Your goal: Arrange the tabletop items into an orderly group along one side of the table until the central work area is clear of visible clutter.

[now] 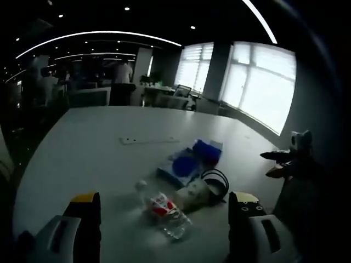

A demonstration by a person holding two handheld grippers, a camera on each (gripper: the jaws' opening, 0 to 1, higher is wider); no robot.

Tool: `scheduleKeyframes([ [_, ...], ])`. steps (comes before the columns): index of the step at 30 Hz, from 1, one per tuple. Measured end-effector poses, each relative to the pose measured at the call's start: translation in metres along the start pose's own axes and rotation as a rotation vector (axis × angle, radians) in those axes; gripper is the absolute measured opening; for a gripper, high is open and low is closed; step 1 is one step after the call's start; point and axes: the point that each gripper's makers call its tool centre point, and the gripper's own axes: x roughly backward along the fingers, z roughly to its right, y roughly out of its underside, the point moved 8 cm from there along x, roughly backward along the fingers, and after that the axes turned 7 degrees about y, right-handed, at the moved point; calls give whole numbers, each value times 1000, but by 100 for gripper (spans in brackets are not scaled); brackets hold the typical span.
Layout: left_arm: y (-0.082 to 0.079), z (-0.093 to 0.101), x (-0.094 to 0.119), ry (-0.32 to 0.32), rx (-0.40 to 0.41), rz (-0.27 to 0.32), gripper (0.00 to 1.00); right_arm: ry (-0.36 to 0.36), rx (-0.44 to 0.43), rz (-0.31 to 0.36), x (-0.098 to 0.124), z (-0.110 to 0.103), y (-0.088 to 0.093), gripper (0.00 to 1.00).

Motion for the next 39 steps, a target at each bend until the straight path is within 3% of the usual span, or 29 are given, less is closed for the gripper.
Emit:
scheduleKeyframes([
  [9, -4, -3, -19, -2, 19, -35, 90, 14, -6, -8, 3, 3, 3, 97],
  [22, -4, -4, -64, 14, 64, -81, 87, 30, -9, -2, 8, 5, 5, 95],
  [29, -1, -11, -80, 18, 96, -125, 85, 35, -15, -1, 9, 5, 6, 94],
  [39, 5, -19, -94, 6, 118, -233, 82, 30, -21, 5, 10, 1, 9, 94],
])
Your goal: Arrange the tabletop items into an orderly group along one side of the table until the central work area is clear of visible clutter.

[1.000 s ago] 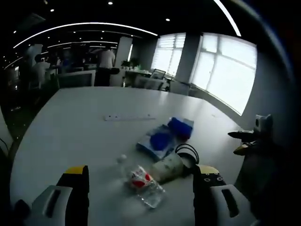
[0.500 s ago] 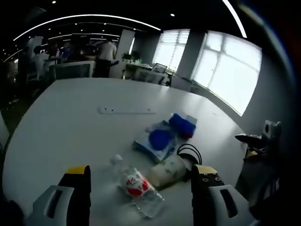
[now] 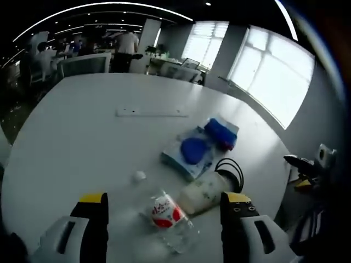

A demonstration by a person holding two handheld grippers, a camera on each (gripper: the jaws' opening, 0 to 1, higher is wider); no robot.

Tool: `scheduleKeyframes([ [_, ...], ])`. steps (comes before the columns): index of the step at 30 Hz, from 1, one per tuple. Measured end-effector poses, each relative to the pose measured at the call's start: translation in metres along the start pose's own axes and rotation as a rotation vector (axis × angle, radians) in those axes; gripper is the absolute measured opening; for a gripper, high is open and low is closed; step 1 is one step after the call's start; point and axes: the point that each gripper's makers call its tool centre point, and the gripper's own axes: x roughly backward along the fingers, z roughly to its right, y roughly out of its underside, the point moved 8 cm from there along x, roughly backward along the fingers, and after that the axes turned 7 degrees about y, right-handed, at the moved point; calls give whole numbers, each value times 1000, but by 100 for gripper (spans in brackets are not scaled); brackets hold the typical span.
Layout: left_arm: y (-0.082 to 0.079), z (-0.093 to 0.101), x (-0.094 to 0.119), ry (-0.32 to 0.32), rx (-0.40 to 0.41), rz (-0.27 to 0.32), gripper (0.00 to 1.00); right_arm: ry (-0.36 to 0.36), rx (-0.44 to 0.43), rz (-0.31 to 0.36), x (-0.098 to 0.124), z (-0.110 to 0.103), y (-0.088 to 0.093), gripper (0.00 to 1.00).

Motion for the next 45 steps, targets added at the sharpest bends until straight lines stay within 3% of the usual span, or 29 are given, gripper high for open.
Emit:
scheduleKeyframes([
  [11, 0, -11, -22, 15, 138, -74, 77, -5, 6, 0, 2, -5, 1, 93],
  [18, -7, -16, -38, 12, 171, -111, 72, -1, -10, -5, 7, -7, 8, 92],
  [24, -5, -21, -60, 19, 225, -205, 68, 2, -14, -11, 10, -6, 13, 92],
  [30, -9, -26, -67, -1, 206, -223, 65, 21, -28, -6, 14, 0, 15, 91],
  [34, -7, -32, -71, -35, 236, -253, 61, 29, -24, -8, 15, 1, 15, 91],
  [40, -1, -23, -65, -51, 254, -303, 52, 30, -20, -19, 13, 0, 17, 90],
  [45, 3, -23, -65, -51, 317, -346, 45, 29, -9, -29, 13, -2, 19, 90],
])
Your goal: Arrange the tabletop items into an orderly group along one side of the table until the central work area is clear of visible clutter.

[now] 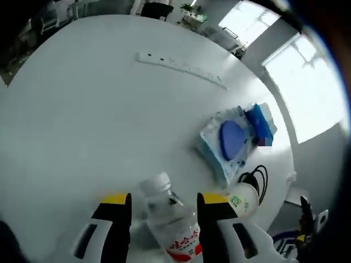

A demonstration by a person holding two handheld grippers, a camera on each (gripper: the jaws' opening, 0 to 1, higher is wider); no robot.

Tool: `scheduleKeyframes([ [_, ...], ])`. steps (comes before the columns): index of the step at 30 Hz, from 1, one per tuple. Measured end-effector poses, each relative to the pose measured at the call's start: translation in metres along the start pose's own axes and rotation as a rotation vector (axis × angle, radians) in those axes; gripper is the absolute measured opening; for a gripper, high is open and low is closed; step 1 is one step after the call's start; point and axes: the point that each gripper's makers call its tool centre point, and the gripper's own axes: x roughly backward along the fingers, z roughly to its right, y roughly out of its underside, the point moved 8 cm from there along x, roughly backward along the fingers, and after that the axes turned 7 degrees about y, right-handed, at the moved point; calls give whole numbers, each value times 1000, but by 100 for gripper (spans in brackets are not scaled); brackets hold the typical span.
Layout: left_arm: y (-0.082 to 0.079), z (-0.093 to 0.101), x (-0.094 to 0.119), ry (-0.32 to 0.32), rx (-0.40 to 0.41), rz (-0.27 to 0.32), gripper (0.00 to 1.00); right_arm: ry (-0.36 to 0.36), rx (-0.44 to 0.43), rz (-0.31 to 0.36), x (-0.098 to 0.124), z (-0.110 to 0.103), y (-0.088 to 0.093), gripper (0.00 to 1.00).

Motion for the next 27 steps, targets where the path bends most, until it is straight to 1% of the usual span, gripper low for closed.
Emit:
scheduleKeyframes([
  [2, -1, -1, -2, 4, 29, -4, 43, 2, 0, -3, 0, 0, 1, 90],
  [4, 0, 0, -2, 5, 41, -16, 43, 3, 2, -5, 0, 0, 1, 90],
  [9, -2, 4, -7, 4, 55, -32, 38, 9, 4, -15, 0, 2, 2, 90],
  [12, -3, 3, -12, -15, 51, -51, 37, 10, 1, -20, 0, 3, 3, 90],
  [13, -3, 4, -12, -8, 68, -48, 35, 12, 0, -20, 0, 4, 3, 90],
  [15, -6, 4, -12, -13, 54, -46, 32, 14, 0, -23, -1, 5, 3, 89],
  [20, -13, 2, -14, -28, 76, -47, 28, 17, -3, -34, -3, 6, 5, 89],
  [21, -14, 1, -14, -34, 91, -38, 27, 15, -5, -35, -4, 6, 5, 89],
  [27, -16, -2, -15, -44, 124, -18, 24, 7, -3, -45, -6, 4, 7, 89],
])
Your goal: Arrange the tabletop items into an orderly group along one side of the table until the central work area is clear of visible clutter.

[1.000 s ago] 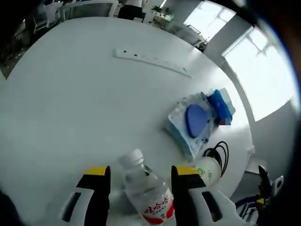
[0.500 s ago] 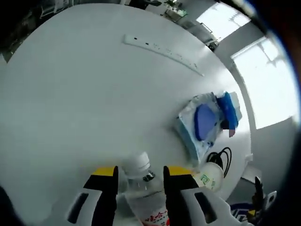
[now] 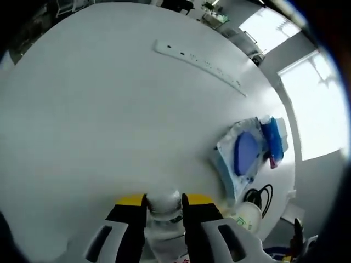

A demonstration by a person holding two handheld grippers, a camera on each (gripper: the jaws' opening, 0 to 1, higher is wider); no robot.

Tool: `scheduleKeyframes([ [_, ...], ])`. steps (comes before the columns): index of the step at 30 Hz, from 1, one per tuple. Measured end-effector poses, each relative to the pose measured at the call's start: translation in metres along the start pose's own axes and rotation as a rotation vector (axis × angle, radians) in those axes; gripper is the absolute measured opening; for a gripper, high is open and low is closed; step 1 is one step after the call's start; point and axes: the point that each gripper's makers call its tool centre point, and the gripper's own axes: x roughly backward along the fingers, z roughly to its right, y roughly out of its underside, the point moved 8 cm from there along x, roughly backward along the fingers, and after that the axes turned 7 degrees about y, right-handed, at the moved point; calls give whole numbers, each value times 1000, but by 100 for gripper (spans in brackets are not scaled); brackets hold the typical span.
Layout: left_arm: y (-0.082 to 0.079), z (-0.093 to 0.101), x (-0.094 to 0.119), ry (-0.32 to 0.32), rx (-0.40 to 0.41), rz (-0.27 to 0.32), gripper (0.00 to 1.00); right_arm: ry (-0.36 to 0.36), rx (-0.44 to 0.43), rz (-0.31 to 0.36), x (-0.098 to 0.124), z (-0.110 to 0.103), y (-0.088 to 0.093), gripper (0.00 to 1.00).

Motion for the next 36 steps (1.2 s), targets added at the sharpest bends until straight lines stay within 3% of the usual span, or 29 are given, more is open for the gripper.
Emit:
scheduleKeyframes([
  [15, -1, 14, 2, 14, -58, 26, 21, 2, -33, 10, 1, 6, -2, 88],
  [28, 13, 23, 43, 88, -145, 207, 20, -20, -16, 12, -2, 3, -2, 88],
  [36, 27, 32, 66, 82, -211, 310, 20, -20, -17, 30, -2, 3, -5, 88],
])
